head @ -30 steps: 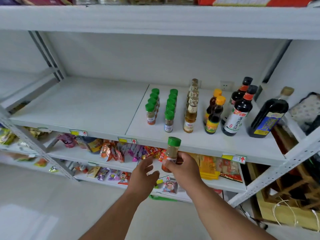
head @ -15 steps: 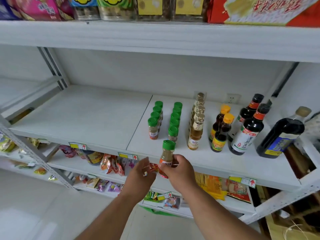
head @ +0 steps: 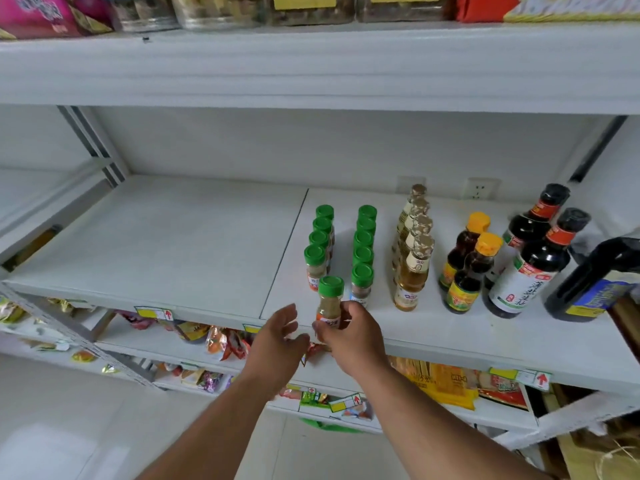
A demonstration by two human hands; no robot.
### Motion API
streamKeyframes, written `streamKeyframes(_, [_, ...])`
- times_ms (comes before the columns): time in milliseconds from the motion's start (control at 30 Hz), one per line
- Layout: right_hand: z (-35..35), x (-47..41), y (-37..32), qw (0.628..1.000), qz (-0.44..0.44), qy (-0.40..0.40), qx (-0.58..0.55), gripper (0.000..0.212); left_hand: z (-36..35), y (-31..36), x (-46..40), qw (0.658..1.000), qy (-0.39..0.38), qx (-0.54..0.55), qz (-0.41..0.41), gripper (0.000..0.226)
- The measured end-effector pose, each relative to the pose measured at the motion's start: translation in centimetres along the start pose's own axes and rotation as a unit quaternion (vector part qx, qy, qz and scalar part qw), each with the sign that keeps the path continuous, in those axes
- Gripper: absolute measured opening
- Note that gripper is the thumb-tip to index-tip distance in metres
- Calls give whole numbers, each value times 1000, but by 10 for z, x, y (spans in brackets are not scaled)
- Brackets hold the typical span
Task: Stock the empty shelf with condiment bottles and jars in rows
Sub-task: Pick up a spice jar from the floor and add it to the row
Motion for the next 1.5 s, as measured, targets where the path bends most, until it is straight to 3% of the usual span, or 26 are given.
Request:
streamKeyframes(567, [-72, -37, -20, 989, -29, 144, 30, 42, 49, -40, -70, 997, -72, 14, -26, 57])
streamKeyframes(1067, [-69, -26, 1, 992, -34, 119, 9, 53, 36, -41, -71, 992, -122, 8, -23, 61])
streamKeyframes(1500, [-70, -10, 5, 995, -61, 38, -72, 55, 18, -46, -68, 983, -186, 9, -9, 74])
Point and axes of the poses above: each hand's wrist, its own x-axis away from the middle knuckle, its own z-axis out of the back of the hand, y = z × x, the point moved 1 cm from there along -x, towards the middle knuckle, and after that the axes turned 8 degrees about -z, right-handed, at the moved point
